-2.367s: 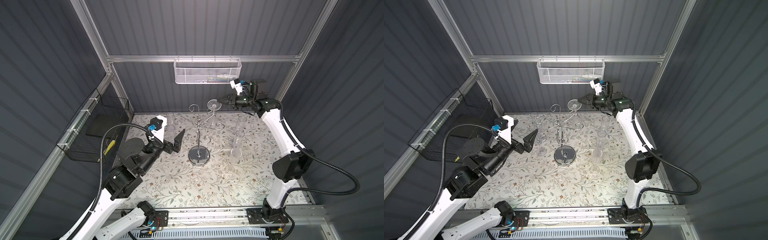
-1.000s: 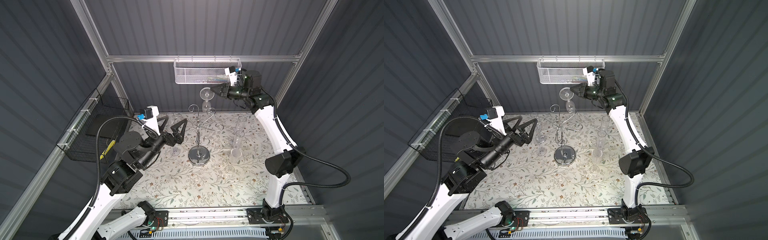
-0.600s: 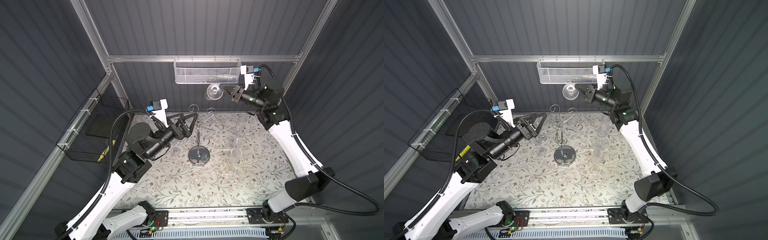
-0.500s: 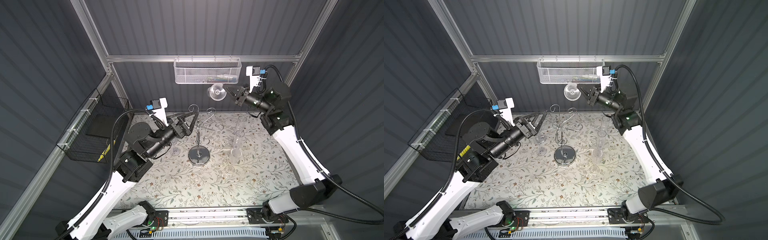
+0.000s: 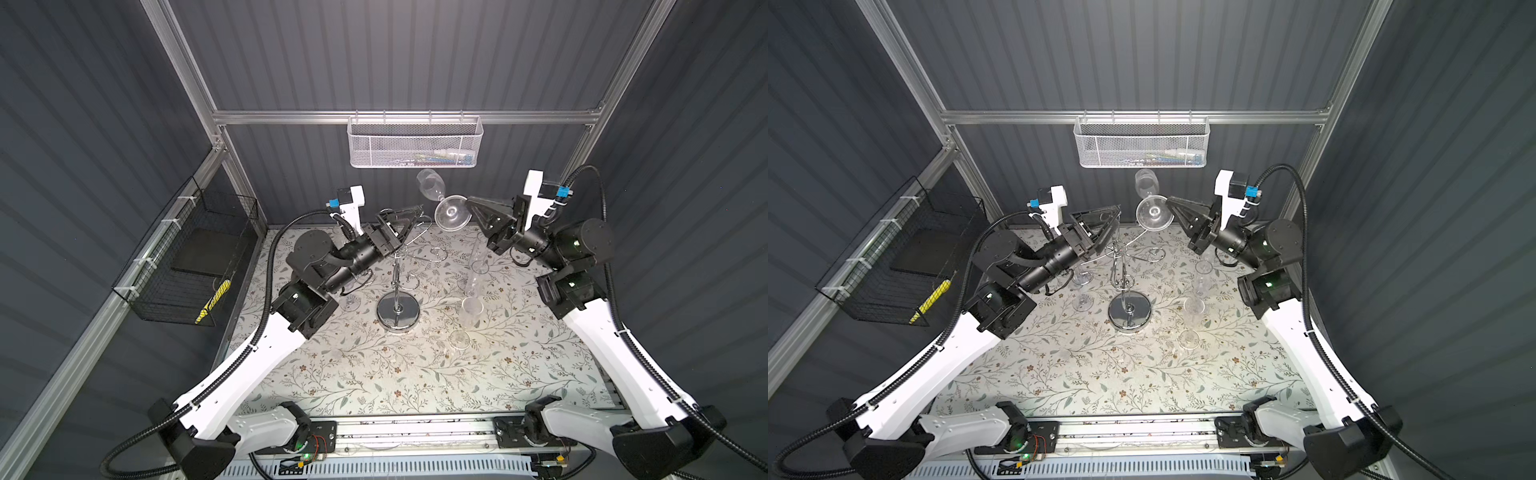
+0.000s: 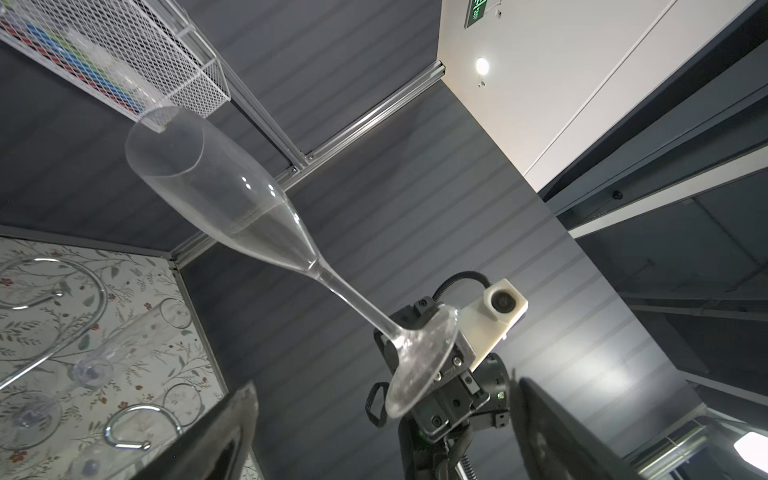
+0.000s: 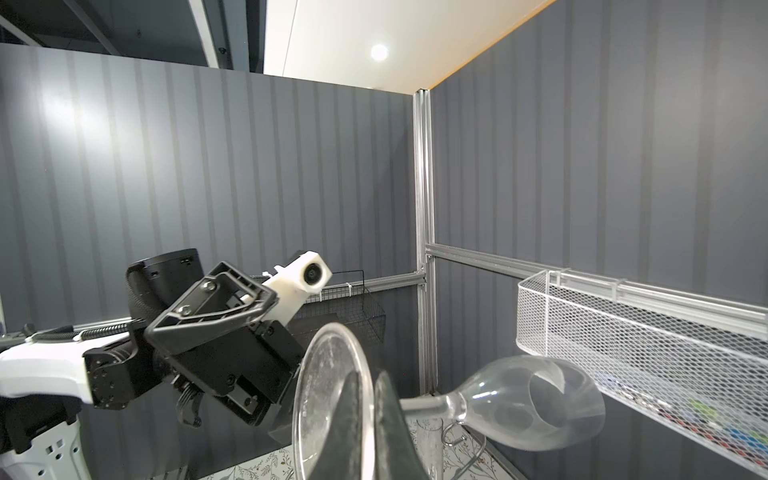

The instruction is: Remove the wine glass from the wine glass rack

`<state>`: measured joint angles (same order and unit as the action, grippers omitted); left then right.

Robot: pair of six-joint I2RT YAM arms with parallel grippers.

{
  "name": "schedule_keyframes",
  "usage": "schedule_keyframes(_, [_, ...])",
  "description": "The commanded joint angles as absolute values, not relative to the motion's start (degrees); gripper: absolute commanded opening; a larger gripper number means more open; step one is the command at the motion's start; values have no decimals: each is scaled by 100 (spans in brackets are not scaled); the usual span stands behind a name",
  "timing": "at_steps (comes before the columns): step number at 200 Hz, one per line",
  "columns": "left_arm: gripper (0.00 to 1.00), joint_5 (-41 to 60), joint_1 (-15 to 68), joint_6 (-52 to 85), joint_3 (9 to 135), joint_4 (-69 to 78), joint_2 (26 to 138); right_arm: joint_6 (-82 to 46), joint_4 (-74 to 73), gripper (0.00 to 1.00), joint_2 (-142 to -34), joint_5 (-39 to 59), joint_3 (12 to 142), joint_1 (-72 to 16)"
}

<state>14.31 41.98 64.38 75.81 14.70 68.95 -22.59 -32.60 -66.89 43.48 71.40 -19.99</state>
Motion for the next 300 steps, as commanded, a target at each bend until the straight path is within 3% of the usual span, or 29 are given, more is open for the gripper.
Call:
schedule_keyframes(1, [96,1779,4214,7225,7703,2131,6949,-2218,-4485,0,-6548,4397,6895,-2063])
schedule_keyframes(89, [91,2340,4212,8139,7668,2657,7387,-2009,-5865,0,-6659,4674,6430,-2462])
schedule_keyframes(130, [83,2424,4211,8277,7665,2901,7486,-1708,-5964,0,-6703,4668,6361,-2709])
schedule_keyframes(171, [61,2544,4222,8450,7664,3214,7559,-1292,-5855,0,-6774,4647,6280,-2938])
schedule_keyframes(251, [1,2559,4224,8290,7593,3188,7403,-1207,-5801,0,-6850,4662,6129,-3038])
schedule_keyframes(257, [0,2566,4227,8171,7607,3127,7367,-1274,-5661,11,-6826,4579,6119,-3041])
schedule_keyframes(270, [0,2567,4223,7815,7671,2856,7266,-1304,-4962,55,-6692,4477,6199,-3049])
schedule_keyframes(278, [0,2572,4224,7506,7758,2551,7190,-1186,-4696,74,-6548,4473,6174,-3066])
schedule_keyframes(291, [0,2555,4224,6824,7955,1889,7034,-1063,-4472,97,-6163,4166,5993,-3067])
schedule_keyframes(300, [0,2496,4227,6224,8049,1301,6924,-906,-4049,99,-5926,3911,5987,-3067])
